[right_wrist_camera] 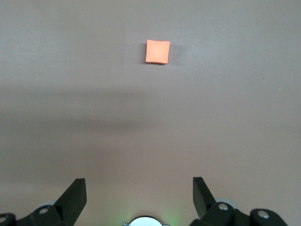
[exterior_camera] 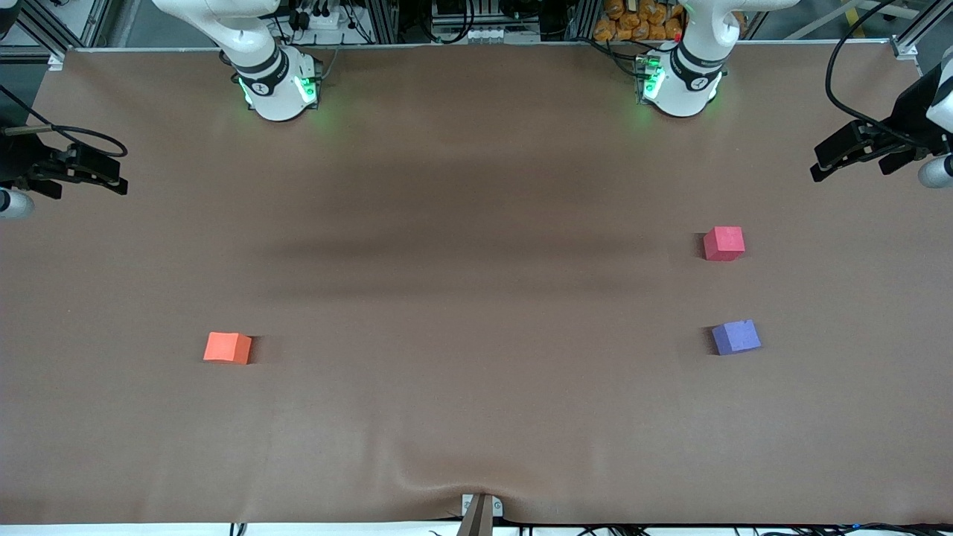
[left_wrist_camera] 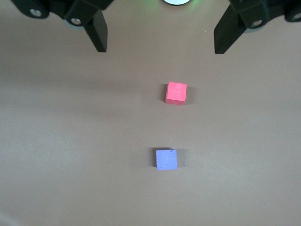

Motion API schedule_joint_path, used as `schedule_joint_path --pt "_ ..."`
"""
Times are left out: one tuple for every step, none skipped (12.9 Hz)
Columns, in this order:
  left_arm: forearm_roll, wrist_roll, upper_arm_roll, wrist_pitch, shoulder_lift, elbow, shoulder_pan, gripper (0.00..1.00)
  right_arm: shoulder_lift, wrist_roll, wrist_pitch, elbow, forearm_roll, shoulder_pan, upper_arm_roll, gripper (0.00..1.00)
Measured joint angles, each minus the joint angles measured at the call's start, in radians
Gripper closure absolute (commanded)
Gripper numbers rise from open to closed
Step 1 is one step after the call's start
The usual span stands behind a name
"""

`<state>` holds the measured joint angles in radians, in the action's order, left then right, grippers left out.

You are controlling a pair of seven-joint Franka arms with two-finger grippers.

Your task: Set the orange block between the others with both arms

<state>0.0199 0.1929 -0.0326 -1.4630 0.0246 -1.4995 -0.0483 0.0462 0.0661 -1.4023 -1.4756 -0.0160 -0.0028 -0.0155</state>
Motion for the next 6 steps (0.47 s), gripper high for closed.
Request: schedule_joint_path --pt "0.000 0.000 0.000 0.000 -0.001 0.000 0.000 0.00 0.000 0.000 0.000 0.000 0.000 0.000 0.000 0.00" --pt "0.000 0.000 0.000 0.000 -0.002 0.000 0.000 0.00 0.000 0.000 0.000 0.000 0.000 0.000 0.000 0.00" --pt "0.000 0.000 0.000 0.000 -0.002 0.000 0.001 0.00 0.000 0.000 0.000 0.000 0.000 0.000 0.000 0.00" --pt "-0.005 0.000 0.000 0.000 -0.002 0.000 0.001 0.00 0.000 0.000 0.000 0.000 0.000 0.000 0.000 0.00" --pt "-0.017 0.000 0.000 0.000 -0.002 0.000 0.001 0.00 0.000 0.000 0.000 0.000 0.000 0.000 0.000 0.00" --pt "-0.033 0.000 0.000 0.000 -0.002 0.000 0.002 0.00 0.000 0.000 0.000 0.000 0.000 0.000 0.000 0.00"
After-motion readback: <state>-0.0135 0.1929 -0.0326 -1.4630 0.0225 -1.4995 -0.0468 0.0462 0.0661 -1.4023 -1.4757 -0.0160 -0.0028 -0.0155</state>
